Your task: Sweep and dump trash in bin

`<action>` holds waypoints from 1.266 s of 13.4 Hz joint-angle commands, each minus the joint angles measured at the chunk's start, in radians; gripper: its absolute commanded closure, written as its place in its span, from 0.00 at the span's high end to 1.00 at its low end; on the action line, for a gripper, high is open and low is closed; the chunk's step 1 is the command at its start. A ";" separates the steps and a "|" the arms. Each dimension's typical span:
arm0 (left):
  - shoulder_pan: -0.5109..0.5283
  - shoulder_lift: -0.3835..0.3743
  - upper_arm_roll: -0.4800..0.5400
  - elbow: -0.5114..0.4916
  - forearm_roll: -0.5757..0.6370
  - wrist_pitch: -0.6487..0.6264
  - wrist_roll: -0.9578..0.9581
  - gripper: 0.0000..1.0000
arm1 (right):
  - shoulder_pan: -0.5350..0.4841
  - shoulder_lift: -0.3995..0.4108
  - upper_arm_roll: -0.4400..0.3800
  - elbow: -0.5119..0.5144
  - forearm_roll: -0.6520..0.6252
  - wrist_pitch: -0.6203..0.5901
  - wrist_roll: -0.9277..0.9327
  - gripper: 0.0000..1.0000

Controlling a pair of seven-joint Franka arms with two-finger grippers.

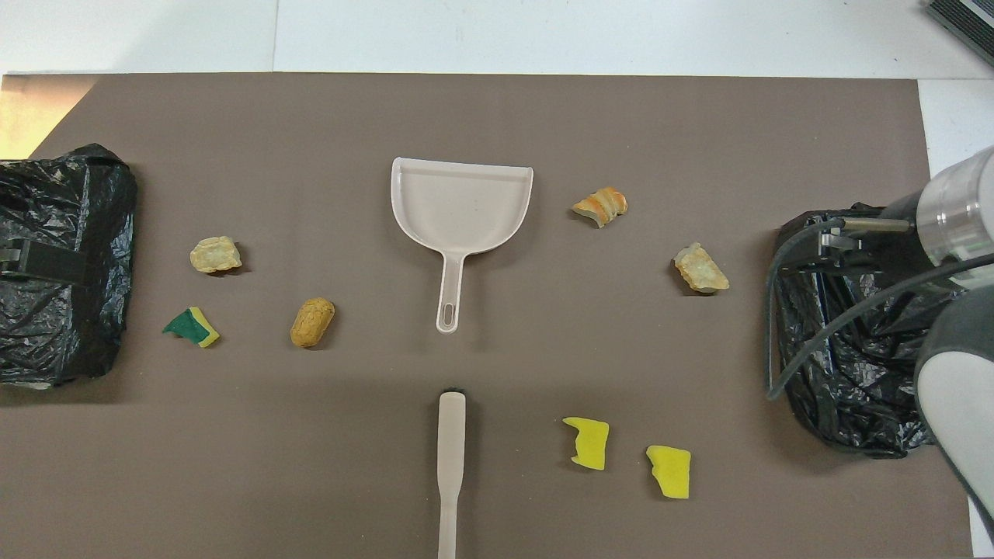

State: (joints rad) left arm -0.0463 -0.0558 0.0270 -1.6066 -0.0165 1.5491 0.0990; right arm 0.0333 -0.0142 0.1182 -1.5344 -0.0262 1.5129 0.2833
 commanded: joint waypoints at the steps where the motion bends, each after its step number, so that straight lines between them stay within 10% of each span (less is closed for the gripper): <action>1: -0.003 -0.024 0.004 -0.035 0.009 0.009 0.031 1.00 | -0.007 -0.018 -0.003 -0.029 0.020 0.027 -0.024 1.00; 10: -0.021 -0.032 0.002 -0.100 -0.017 0.012 0.016 1.00 | -0.006 -0.029 -0.003 -0.042 0.055 0.026 -0.076 1.00; 17: -0.193 -0.244 0.002 -0.581 -0.022 0.271 -0.056 1.00 | 0.005 0.000 0.009 -0.055 0.055 0.096 -0.021 1.00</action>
State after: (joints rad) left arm -0.1676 -0.1758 0.0141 -1.9672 -0.0315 1.6952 0.0851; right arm 0.0360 -0.0201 0.1224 -1.5744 0.0158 1.5820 0.2427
